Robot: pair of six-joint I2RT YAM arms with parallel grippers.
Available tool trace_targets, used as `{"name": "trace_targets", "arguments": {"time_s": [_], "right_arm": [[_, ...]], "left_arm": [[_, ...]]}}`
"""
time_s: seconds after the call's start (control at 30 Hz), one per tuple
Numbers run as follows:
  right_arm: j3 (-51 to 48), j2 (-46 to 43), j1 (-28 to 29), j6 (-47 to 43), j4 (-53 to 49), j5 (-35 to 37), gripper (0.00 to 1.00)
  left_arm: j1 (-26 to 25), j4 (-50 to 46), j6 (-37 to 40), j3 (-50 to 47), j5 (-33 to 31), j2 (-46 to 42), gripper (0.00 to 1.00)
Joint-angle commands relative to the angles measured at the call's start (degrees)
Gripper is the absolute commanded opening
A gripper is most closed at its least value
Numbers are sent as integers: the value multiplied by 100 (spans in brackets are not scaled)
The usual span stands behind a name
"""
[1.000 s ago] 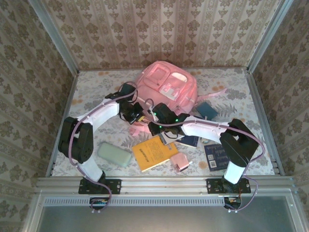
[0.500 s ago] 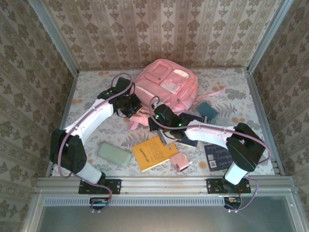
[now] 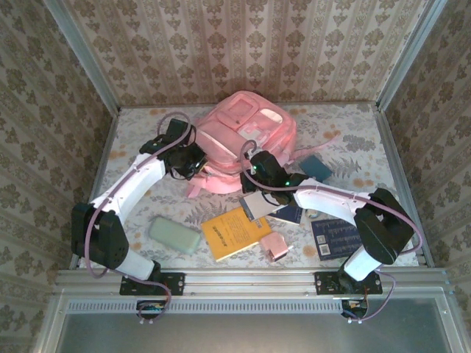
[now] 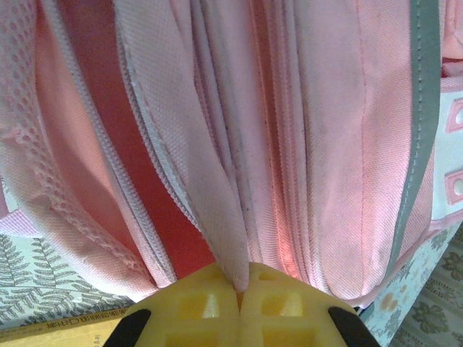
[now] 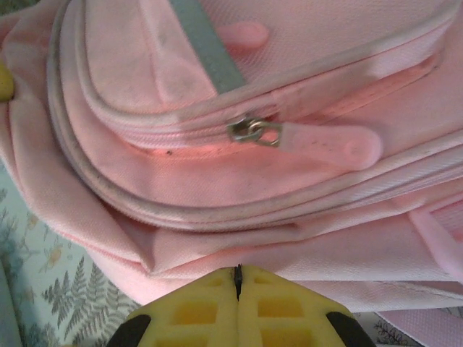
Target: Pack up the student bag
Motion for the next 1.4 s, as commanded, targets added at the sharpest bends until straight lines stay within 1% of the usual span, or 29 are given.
{"name": "trace_targets", "arguments": {"time_s": [0.0, 0.13, 0.17, 0.33, 0.47, 0.57, 0.6, 0.73, 0.77, 0.93, 1.07, 1.17, 1.2, 1.23, 1.27, 1.37], "right_arm": [[108, -121, 19, -792, -375, -245, 18], [238, -178, 33, -1949, -599, -415, 49], [236, -173, 32, -2232, -579, -409, 52], [518, 103, 36, -3304, -688, -167, 56], [881, 569, 4, -3512, -640, 106, 56], [1133, 836, -36, -3459, -515, 424, 52], [1198, 909, -101, -3404, -477, 412, 45], [1432, 1088, -406, -3097, -429, 168, 2], [1463, 1097, -494, -3008, -408, 106, 0], [1456, 1012, -819, -2765, -159, -114, 0], [1442, 936, -1019, -2671, -92, -421, 0], [1295, 782, -1047, -2682, -96, -671, 0], [1181, 672, -1044, -2611, -33, -749, 8], [992, 519, -1044, -2478, 77, -811, 21], [768, 339, -1038, -2328, 204, -852, 30], [-92, -257, -1036, -1780, 888, -1192, 48]], "left_arm": [[23, 183, 24, 32, 131, -31, 0], [36, 198, 110, 14, 270, -19, 0], [38, 205, 124, 6, 290, -26, 0], [67, 212, 184, -28, 399, -44, 0], [62, 289, 200, -86, 576, -41, 0], [59, 319, 271, -169, 650, -55, 0], [59, 328, 289, -211, 678, -68, 0], [58, 377, 373, -393, 820, -107, 0], [58, 425, 386, -466, 902, -117, 0], [-2, 708, 346, -778, 1190, -108, 0], [-98, 1184, 95, -933, 1520, 114, 0], [-109, 1528, -252, -897, 1737, 368, 0], [-109, 1626, -401, -874, 1799, 428, 0], [-109, 1765, -578, -856, 1858, 493, 0], [-109, 1910, -737, -831, 1919, 546, 0], [-111, 2102, -1037, -703, 1907, 618, 0]]}}
